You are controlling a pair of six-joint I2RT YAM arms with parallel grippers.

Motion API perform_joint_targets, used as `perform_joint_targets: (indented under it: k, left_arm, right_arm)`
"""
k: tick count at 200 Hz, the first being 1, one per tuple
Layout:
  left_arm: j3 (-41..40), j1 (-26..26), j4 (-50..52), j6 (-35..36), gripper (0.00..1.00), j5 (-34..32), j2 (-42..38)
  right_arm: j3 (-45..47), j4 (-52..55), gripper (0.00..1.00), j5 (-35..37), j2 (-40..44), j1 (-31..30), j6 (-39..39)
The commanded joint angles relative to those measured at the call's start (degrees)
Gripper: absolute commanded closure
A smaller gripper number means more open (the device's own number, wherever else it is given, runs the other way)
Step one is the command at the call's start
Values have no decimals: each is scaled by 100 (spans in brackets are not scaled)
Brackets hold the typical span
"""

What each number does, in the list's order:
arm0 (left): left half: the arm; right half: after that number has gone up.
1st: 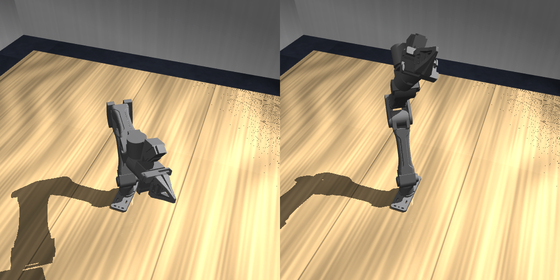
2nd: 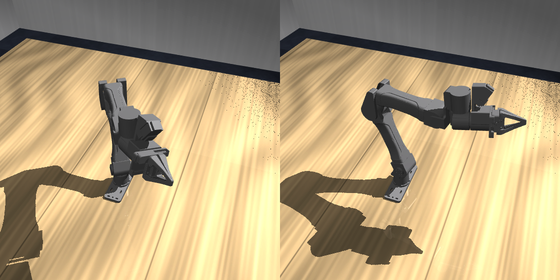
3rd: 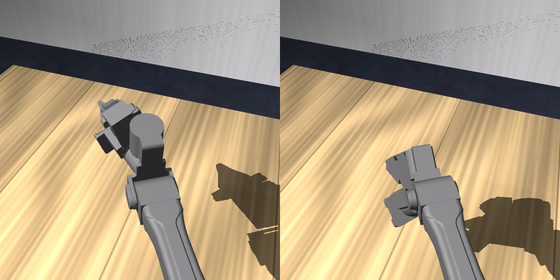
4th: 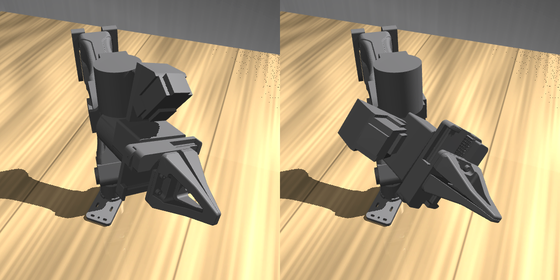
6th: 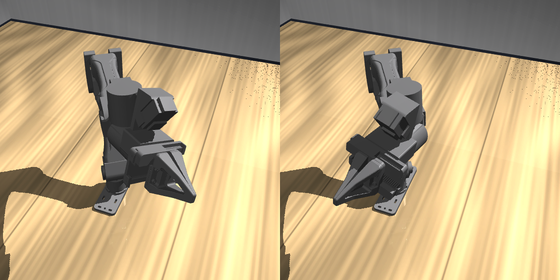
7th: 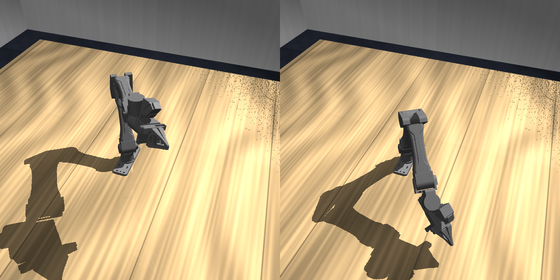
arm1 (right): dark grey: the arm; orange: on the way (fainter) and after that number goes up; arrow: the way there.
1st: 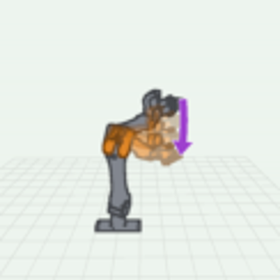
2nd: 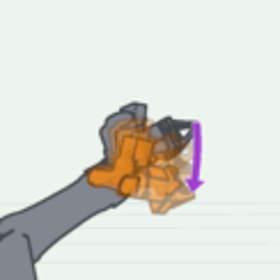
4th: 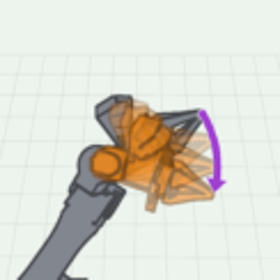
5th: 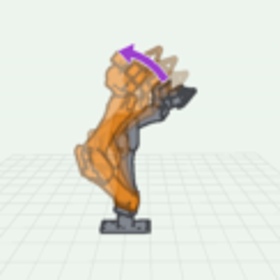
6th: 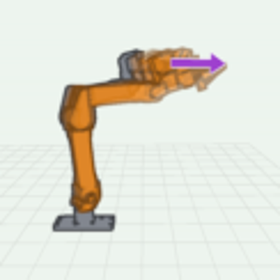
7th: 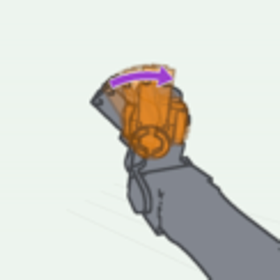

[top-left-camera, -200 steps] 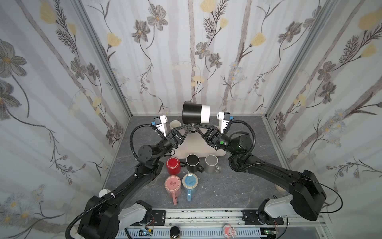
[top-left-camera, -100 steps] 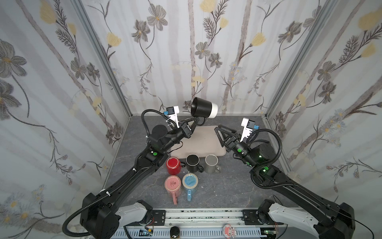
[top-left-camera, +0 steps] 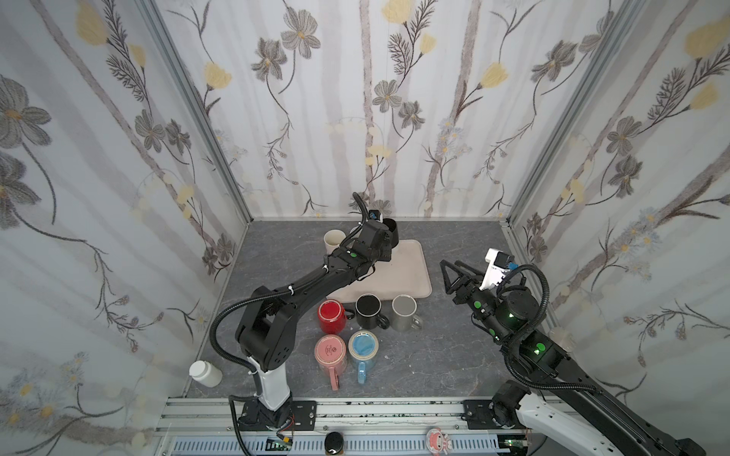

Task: Turn the mug right side up
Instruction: Place the mug on the tray.

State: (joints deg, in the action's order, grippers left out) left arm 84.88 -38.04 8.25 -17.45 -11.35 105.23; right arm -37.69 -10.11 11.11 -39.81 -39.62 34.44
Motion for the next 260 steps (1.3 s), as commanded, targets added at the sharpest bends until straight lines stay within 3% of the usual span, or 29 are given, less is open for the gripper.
perform_joint_targets:
  k: [1,72,225,260]
  left_arm:
    - [412,-3,-515,277,100,-493,379]
    - [1479,-2,-69,385,100,-1015,1587]
    - [1437,-1,-807,796,100,-1308,2254]
    - [1364,7,-834,753,76,-1386,2271]
  right_arm:
    - [24,195,35,139,103,72,-42]
    - [93,470,34,154,403,317,-62]
    - [54,712,33,64,563,562,-63]
    - [77,762,32,23,622,574,-19]
